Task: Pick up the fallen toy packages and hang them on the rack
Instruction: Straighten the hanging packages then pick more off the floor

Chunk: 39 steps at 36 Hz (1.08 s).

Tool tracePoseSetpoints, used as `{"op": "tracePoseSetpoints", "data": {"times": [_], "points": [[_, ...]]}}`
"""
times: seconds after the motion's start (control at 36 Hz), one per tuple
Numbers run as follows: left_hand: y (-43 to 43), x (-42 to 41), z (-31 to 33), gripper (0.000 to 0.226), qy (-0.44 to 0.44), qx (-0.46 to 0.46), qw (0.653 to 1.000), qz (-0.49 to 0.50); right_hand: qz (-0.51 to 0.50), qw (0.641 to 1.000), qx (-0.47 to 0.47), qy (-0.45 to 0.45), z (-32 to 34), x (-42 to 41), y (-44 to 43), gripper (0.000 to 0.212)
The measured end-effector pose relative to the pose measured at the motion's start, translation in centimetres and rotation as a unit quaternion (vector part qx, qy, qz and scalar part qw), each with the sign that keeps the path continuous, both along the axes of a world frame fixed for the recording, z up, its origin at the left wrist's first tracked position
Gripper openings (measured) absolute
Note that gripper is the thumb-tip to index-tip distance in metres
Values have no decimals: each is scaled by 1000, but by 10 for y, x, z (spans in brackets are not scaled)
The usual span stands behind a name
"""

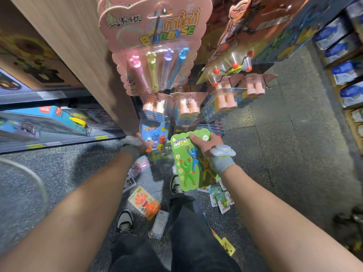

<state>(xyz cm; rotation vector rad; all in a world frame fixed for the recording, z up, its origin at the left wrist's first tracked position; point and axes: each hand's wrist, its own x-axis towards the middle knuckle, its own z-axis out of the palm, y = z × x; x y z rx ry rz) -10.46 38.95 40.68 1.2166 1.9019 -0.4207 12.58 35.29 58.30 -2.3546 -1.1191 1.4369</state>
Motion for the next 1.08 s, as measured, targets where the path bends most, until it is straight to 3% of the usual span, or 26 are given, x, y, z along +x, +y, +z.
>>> {"op": "tracePoseSetpoints", "data": {"times": [0.14,0.28,0.36,0.47,0.58,0.69,0.78,0.89,0.97,1.08], "points": [[7,2,-1,59,-79,36,995,55,2,1000,-9,-9,-1,5,5,69],[0,-11,17,47,-93,37,992,83,-1,1000,-13,7,3,4,5,72],[-1,-18,33,16,-127,17,988,88,3,1000,-2,10,9,1,2,65],[-6,-14,83,31,-201,-2,972,124,3,999,29,14,23,-8,-11,45],[-13,-9,127,31,-275,-9,951,141,-1,999,47,17,13,-8,-20,73],[-20,-5,164,33,-306,20,941,142,-15,997,73,16,52,-27,-36,61],[-27,7,207,43,-305,70,947,68,-19,994,110,10,76,-34,-50,60],[-37,21,252,55,-253,119,959,-47,-17,990,139,-3,86,-38,-54,90],[-40,23,264,70,-249,130,953,-114,-13,986,167,2,104,-38,-61,78],[-40,28,295,46,-251,195,935,-158,-31,980,195,-9,135,-34,-66,85]]}}
